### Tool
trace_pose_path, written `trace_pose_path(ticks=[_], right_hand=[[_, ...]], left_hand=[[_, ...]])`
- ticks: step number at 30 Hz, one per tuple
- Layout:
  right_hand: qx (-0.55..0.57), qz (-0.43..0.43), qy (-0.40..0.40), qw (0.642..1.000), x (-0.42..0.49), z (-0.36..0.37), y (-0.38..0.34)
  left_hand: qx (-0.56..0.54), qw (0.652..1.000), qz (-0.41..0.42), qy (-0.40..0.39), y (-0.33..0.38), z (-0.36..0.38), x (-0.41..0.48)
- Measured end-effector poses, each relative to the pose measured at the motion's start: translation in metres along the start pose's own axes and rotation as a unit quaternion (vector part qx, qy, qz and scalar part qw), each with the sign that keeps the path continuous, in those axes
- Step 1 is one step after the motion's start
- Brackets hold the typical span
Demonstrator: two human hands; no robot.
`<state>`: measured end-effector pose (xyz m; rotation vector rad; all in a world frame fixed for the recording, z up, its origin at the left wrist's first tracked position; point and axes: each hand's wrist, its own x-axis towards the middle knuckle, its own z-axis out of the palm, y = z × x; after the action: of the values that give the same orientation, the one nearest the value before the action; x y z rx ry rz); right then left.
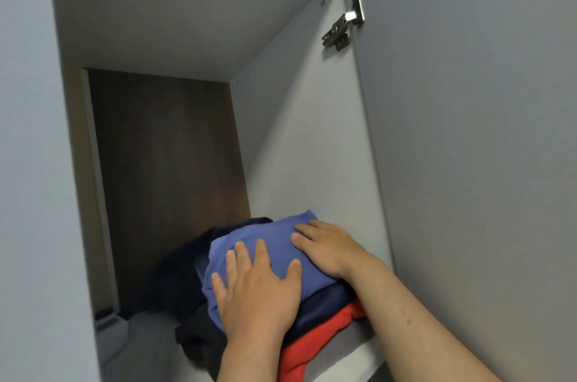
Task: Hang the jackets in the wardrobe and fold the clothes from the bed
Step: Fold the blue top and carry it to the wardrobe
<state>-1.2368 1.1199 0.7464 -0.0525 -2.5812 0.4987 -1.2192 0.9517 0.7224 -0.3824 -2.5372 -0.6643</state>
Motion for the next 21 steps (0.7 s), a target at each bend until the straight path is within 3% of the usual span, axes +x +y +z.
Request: trace_pose_path(ticks=[6,10,13,18,21], right_hand=[[-0.001,0.049,-0.057,0.997,0.002,-0.002,-0.004],[0.015,0.022,0.108,0.994,-0.016,-0.002,-0.006],[0.007,0.016,0.214,0.977,-0.044,0.002,-0.006],[0.041,0.012,0.297,0.954,-0.126,0.026,-0.005],[0.009,0.017,0.304,0.952,-0.177,0.05,-0.001]], left_hand=[[-0.006,1.0,-0.024,-0.01,0.001,-0.002,0.006],[0.014,0.997,0.012,0.07,-0.001,-0.004,-0.007],[-0.03,0.989,0.026,0.146,-0.004,-0.011,-0.029],[-0.188,0.941,0.144,0.243,-0.02,-0.01,-0.095],[-0.244,0.909,0.254,0.221,-0.03,0.009,-0.124]])
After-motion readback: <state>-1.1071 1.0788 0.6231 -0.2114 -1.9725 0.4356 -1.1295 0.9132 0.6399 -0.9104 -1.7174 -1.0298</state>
